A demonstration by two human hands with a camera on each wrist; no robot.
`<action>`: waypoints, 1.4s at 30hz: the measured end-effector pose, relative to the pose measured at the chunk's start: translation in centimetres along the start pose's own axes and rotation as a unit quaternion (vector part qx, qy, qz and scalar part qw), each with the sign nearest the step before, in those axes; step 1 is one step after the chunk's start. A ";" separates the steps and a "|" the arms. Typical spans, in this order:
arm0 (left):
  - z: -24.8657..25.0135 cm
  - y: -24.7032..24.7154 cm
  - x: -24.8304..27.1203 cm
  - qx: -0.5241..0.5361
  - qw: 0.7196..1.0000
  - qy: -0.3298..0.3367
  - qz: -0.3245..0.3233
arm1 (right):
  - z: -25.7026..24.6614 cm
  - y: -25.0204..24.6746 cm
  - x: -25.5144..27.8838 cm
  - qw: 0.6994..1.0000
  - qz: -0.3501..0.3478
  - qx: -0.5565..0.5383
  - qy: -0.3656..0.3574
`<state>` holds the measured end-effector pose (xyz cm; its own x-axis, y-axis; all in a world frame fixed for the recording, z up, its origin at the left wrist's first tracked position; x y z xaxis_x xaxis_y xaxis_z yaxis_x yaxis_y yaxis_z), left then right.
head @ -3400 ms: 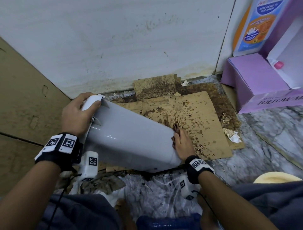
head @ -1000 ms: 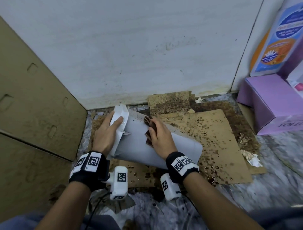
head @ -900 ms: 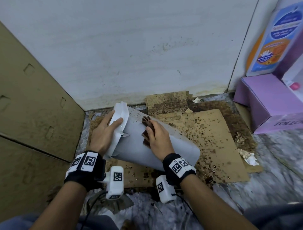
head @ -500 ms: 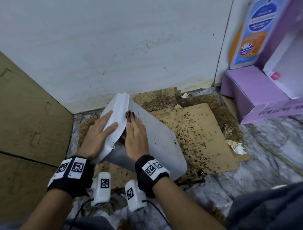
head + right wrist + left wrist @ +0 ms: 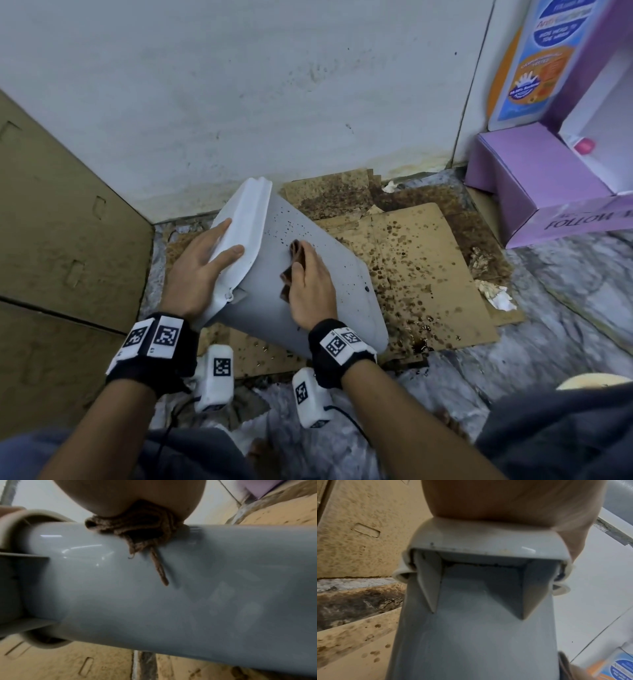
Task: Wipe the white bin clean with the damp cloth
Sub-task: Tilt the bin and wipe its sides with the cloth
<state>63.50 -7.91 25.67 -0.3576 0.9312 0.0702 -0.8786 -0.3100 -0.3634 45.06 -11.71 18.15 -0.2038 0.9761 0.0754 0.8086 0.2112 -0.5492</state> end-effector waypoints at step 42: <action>-0.6 -1.6 -1.1 0.099 0.994 -0.025 0.047 | 7.6 0.6 3.5 0.975 0.040 0.209 -0.061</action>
<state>65.47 -8.27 25.59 -0.4522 0.8871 0.0930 -0.8837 -0.4315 -0.1811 40.66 -8.58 11.71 -0.2333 0.9701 -0.0669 0.5336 0.0702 -0.8428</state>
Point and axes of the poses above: each hand's wrist, its own x-axis away from the middle knuckle, its own y-axis out of the palm, z = x × y, the point moved 10 cm from there along -x, towards the middle knuckle, and after that the axes turned 12 degrees about x, right-handed, at the moved point
